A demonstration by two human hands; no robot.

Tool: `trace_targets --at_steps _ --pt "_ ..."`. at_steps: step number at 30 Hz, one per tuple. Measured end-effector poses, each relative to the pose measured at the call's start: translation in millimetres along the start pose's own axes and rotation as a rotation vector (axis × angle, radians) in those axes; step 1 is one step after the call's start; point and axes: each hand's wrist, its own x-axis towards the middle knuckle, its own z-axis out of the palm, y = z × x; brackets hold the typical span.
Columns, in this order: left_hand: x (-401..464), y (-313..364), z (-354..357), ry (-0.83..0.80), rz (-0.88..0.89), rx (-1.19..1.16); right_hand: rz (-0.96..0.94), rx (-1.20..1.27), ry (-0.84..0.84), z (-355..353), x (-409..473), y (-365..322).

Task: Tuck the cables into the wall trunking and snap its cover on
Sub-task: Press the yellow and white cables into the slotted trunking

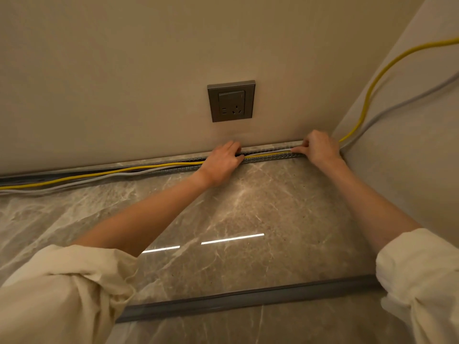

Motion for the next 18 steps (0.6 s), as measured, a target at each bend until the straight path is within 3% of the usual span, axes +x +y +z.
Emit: trace_targets --at_steps 9,14,18 --pt "41.1 28.1 5.5 -0.015 0.079 -0.070 -0.027 -0.158 0.249 19.4 -16.9 4.2" --pt "48.5 29.2 10.5 -0.004 0.067 -0.086 0.011 0.140 0.475 38.5 -39.2 19.9" --pt "51.2 31.7 15.0 0.037 0.013 -0.171 0.212 0.495 0.521 48.1 -50.4 21.5"
